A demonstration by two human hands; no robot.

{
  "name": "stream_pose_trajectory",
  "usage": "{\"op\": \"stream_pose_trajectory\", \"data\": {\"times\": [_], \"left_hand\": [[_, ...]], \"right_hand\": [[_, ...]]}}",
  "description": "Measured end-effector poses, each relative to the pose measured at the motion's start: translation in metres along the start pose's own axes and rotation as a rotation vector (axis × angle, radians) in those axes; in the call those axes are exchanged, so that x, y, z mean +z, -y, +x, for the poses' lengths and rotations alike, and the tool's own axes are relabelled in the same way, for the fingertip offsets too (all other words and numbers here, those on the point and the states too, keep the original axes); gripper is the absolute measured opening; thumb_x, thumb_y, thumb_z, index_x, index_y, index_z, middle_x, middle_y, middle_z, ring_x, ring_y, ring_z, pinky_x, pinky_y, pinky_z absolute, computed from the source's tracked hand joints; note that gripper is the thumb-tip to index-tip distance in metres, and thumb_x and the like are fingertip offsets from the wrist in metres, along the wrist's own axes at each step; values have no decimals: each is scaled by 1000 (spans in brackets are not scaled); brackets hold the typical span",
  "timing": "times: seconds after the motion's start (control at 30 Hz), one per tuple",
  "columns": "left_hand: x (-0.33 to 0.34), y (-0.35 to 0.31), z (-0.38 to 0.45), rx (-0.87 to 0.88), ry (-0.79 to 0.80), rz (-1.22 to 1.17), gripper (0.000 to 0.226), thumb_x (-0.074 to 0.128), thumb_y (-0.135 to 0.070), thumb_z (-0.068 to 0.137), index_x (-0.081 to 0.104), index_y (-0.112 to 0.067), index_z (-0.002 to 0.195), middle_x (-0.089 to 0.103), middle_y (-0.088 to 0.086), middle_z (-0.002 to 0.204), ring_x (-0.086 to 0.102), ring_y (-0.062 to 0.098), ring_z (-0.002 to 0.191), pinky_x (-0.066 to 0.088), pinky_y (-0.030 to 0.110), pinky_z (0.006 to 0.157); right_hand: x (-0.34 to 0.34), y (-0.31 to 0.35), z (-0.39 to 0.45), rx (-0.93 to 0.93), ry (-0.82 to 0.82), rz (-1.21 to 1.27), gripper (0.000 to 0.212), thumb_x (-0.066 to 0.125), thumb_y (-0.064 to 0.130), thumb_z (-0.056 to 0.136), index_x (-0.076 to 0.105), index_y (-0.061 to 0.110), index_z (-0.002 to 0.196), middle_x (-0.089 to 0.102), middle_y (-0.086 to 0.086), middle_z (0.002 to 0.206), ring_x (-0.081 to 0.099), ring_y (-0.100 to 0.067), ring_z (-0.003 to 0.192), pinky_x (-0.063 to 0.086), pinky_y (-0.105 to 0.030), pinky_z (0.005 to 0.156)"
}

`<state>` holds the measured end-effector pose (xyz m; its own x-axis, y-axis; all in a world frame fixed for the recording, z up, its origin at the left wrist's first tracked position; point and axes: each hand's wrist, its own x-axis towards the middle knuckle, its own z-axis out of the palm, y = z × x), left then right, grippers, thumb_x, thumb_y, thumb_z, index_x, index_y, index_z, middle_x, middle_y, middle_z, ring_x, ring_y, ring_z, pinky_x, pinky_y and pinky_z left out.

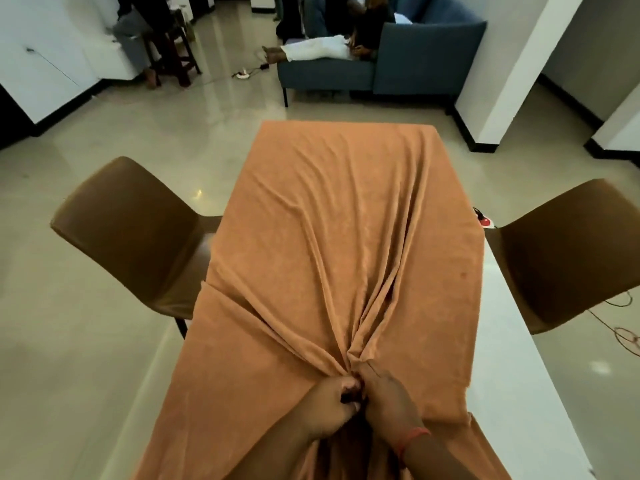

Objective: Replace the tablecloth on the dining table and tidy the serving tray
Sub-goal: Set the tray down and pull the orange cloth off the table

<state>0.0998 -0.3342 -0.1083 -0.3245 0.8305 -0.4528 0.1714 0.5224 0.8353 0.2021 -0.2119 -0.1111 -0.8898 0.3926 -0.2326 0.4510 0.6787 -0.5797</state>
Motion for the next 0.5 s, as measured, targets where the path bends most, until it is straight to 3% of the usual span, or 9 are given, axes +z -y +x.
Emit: {"op": "stream_pose_trajectory", "data": {"times": [0.07, 0.13, 0.23, 0.3, 0.33, 0.37, 0.43, 0.5], "left_hand": [[-10, -20, -1, 130, -135, 74, 26, 62, -7, 82, 58, -26, 98, 59, -20, 97, 56, -10, 95, 46, 17, 90], [-19, -36, 0, 269, -278, 212, 32, 67, -16, 77, 49, -26, 101, 43, -19, 102, 49, -4, 100, 40, 14, 88], [-28, -50, 12, 226, -407, 425, 70, 72, -34, 70, 43, -13, 130, 36, -3, 131, 41, 17, 121, 33, 19, 103], [-35, -65, 17, 293, -482, 581, 90, 62, -43, 75, 24, -13, 151, 21, -1, 153, 25, 23, 142, 13, 20, 116], [-36, -81, 19, 374, -503, 582, 86, 58, -41, 79, 18, -18, 153, 20, -2, 155, 22, 21, 144, 10, 20, 117], [-35, -101, 19, 404, -511, 448, 71, 56, -31, 85, 24, -23, 148, 32, -4, 146, 31, 11, 139, 18, 20, 115], [-29, -144, 18, 389, -455, 159, 36, 54, -8, 91, 51, -23, 123, 54, -10, 111, 58, -9, 99, 44, 17, 91], [-21, -166, 27, 356, -541, -86, 11, 60, -18, 84, 69, -24, 87, 67, -7, 85, 63, 1, 80, 50, 25, 77]], "right_hand": [[-20, 5, -2, -64, -123, 18, 41, 55, 7, 76, 61, 23, 113, 60, 8, 108, 59, -15, 97, 42, -18, 80], [-48, 13, -4, -158, -271, 34, 19, 52, 10, 74, 59, 20, 89, 58, 9, 92, 60, -19, 83, 45, -26, 69], [-94, 30, -8, -295, -386, 51, 16, 52, 4, 71, 57, 16, 79, 58, 6, 85, 55, -14, 78, 46, -30, 65], [-115, 49, -4, -439, -354, 0, 22, 55, -5, 69, 59, 14, 79, 57, 3, 85, 52, -15, 78, 45, -30, 64], [-127, 55, -4, -508, -334, -30, 24, 56, -8, 69, 58, 14, 79, 57, 3, 85, 50, -14, 77, 44, -30, 63], [-137, 58, -6, -562, -327, -49, 25, 55, -8, 70, 58, 15, 78, 56, 4, 85, 49, -13, 76, 43, -29, 62], [-155, 57, -10, -599, -340, 6, 26, 55, -8, 74, 60, 16, 82, 58, 7, 91, 51, -11, 81, 47, -29, 67], [-171, 44, -16, -526, -355, 167, 36, 57, -3, 81, 63, 24, 105, 59, 13, 111, 55, -4, 102, 48, -23, 88]]}}
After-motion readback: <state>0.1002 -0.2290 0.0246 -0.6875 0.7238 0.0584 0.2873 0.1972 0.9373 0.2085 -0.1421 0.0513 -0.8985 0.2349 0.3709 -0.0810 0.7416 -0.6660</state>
